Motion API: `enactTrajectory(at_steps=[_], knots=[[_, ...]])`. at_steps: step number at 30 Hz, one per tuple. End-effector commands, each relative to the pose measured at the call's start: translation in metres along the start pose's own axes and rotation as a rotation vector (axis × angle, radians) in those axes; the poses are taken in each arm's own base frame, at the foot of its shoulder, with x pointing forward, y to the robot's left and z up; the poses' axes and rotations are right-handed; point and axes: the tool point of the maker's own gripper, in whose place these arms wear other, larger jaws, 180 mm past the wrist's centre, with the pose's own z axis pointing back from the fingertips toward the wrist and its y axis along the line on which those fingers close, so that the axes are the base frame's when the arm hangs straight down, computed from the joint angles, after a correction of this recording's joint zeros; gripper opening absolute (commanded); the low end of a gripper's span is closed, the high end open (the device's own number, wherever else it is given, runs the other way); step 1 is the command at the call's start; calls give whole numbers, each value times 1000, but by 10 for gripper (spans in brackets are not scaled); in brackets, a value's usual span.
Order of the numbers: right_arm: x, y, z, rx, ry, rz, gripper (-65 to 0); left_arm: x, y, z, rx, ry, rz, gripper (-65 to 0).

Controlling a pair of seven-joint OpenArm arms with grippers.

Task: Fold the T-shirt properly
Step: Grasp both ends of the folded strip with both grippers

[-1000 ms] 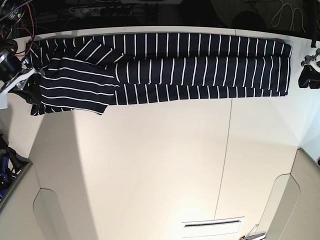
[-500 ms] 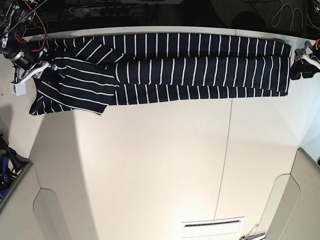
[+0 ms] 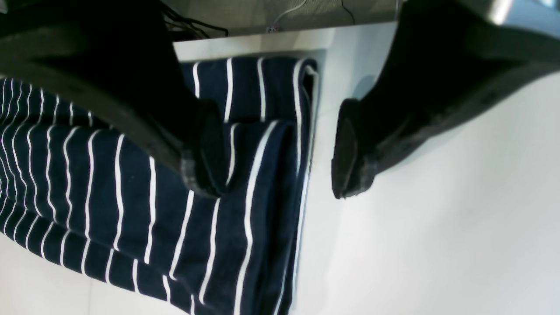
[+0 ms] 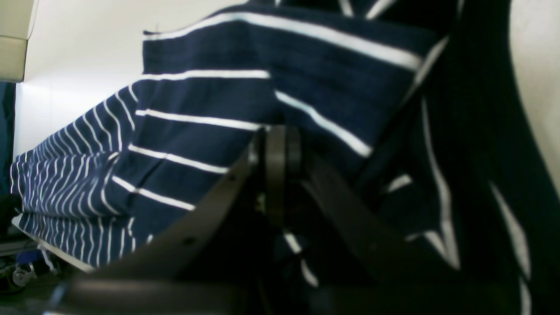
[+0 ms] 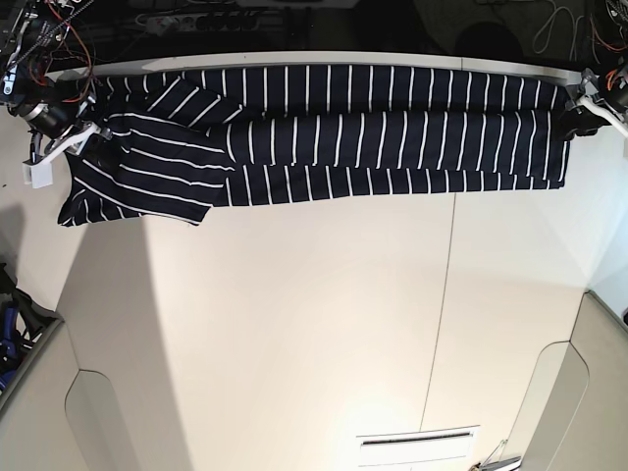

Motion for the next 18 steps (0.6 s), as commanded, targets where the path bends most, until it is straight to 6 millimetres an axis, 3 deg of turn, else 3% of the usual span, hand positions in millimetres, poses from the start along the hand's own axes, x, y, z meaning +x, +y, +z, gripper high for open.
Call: enactTrajectory(at_steps=[1, 12, 18], knots=[[14, 1, 4, 9, -35, 19, -650, 17, 2, 5, 2, -41, -42, -241], [15, 3, 4, 17, -42, 15, -650, 20, 10, 5, 49, -58, -82, -241], [15, 3, 4, 17, -41, 15, -650, 10, -2, -5, 13, -20, -94, -241]])
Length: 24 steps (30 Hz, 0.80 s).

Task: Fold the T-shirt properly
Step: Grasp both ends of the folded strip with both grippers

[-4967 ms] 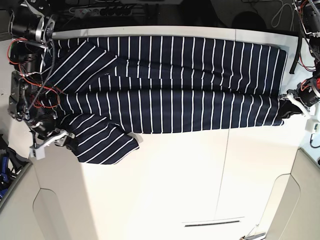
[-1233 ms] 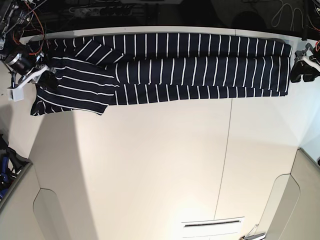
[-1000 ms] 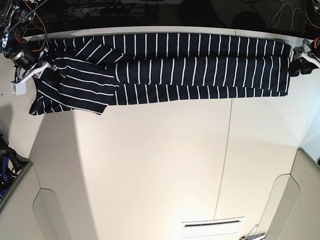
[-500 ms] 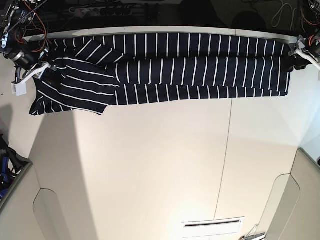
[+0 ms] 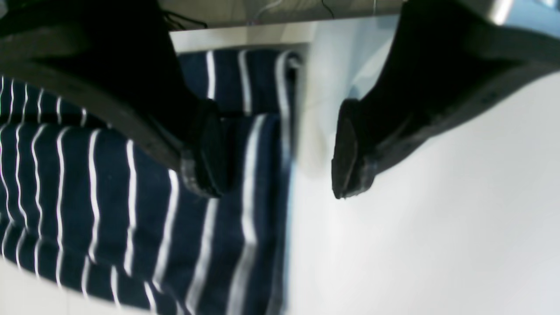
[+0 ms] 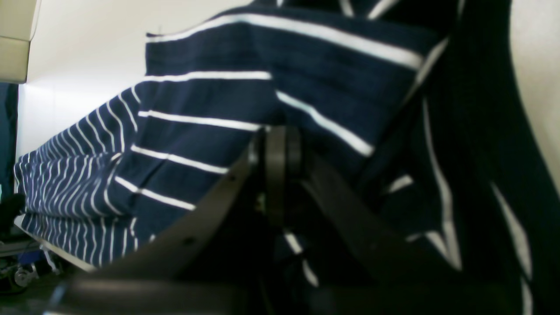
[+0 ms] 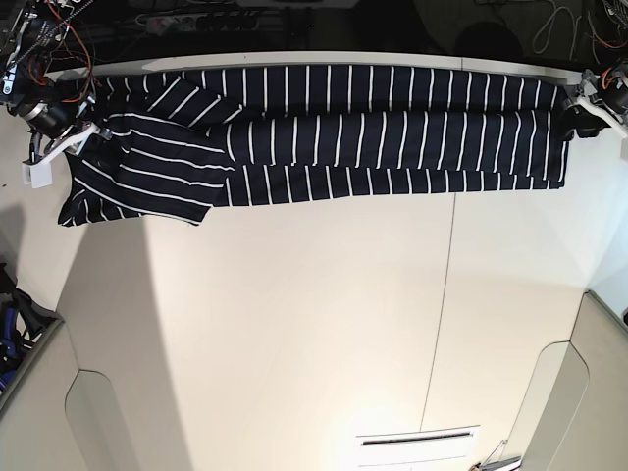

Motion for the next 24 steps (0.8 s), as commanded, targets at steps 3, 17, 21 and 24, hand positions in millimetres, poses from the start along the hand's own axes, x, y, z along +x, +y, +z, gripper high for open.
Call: enactTrajectory(at_steps=[3, 17, 21, 24], knots=[[14, 2, 4, 11, -37, 18, -650, 5, -13, -6, -47, 5, -47, -241], [15, 3, 4, 17, -40, 16, -650, -8, -34, -17, -110, 28, -26, -317], [14, 3, 4, 19, -40, 14, -650, -9, -38, -18, -123, 18, -8, -584], [14, 3, 4, 20, -40, 14, -650, -5, -39, -18, -127, 2, -12, -650]])
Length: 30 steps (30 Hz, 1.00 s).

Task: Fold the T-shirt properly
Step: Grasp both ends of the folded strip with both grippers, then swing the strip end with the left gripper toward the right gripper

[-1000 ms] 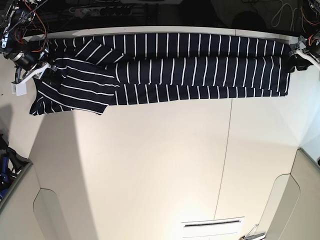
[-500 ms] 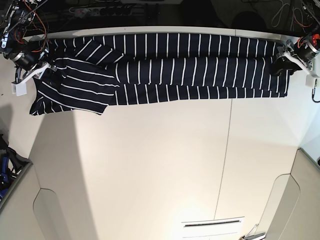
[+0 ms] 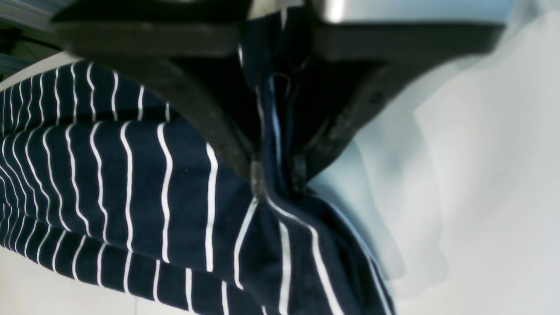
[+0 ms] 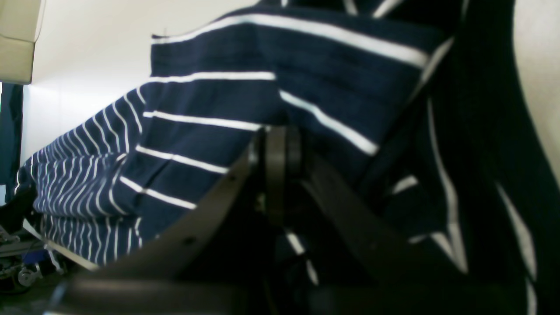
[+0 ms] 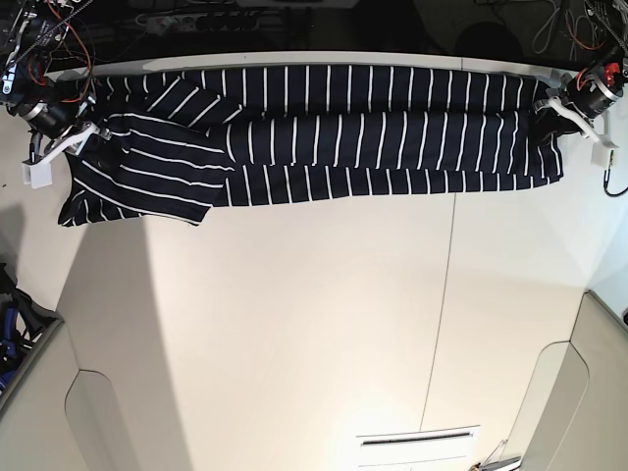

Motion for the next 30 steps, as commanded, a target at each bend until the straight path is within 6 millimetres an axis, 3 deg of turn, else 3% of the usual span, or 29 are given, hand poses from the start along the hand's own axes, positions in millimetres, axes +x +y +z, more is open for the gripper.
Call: enactTrajectory(at_steps=[1, 7, 16, 30], knots=[[14, 2, 4, 9, -36, 20, -650, 10, 1, 4, -3, -21, -28, -650], [13, 6, 4, 33, -33, 9, -650, 23, -1, 2, -4, -62, -41, -650], [13, 18, 7, 96, -23, -7, -650, 59, -11, -5, -23, -128, -83, -650], [57, 19, 40, 32, -173, 85, -650, 115, -2, -15, 83, -195, -126, -650]])
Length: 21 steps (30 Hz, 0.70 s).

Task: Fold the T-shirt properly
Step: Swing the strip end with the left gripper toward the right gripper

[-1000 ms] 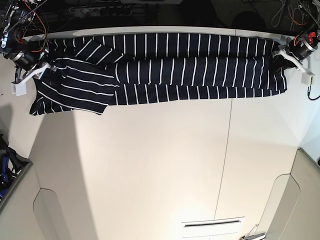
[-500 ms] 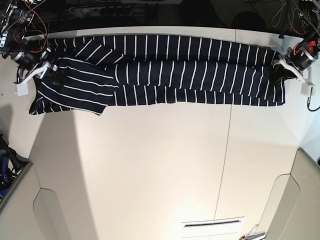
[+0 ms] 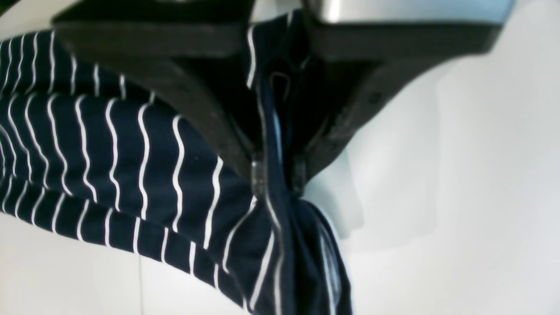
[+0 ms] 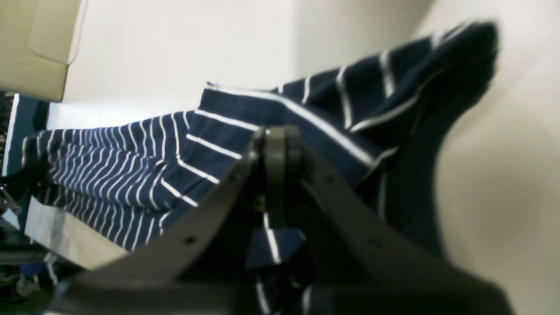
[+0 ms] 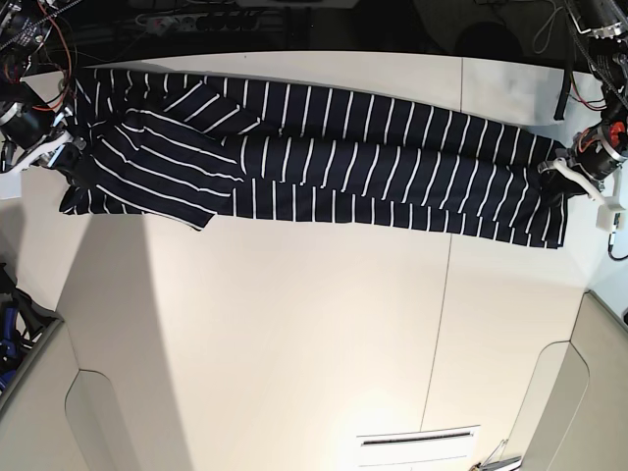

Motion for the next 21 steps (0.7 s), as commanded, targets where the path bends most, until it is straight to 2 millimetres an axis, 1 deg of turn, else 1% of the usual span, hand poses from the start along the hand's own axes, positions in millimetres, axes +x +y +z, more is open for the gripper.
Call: enactTrajectory(at_steps=[1, 6, 9, 14, 17, 21], knots=[[19, 2, 6, 7, -55, 33, -650, 28, 1, 4, -2, -70, -28, -650], [21, -1, 8, -5, -63, 35, -650, 58, -2, 0, 1, -116, -69, -650], [23, -1, 8, -5, -69, 35, -650, 73, 0, -5, 35, -110, -116, -650], [23, -1, 8, -4, -73, 35, -650, 98, -3, -12, 77, -83, -255, -650], [23, -1, 8, -4, -73, 35, -650, 114, -5, -13, 87, -87, -318, -650], [24, -1, 8, -5, -77, 35, -650, 139, -6, -9, 94, -123, -346, -650]])
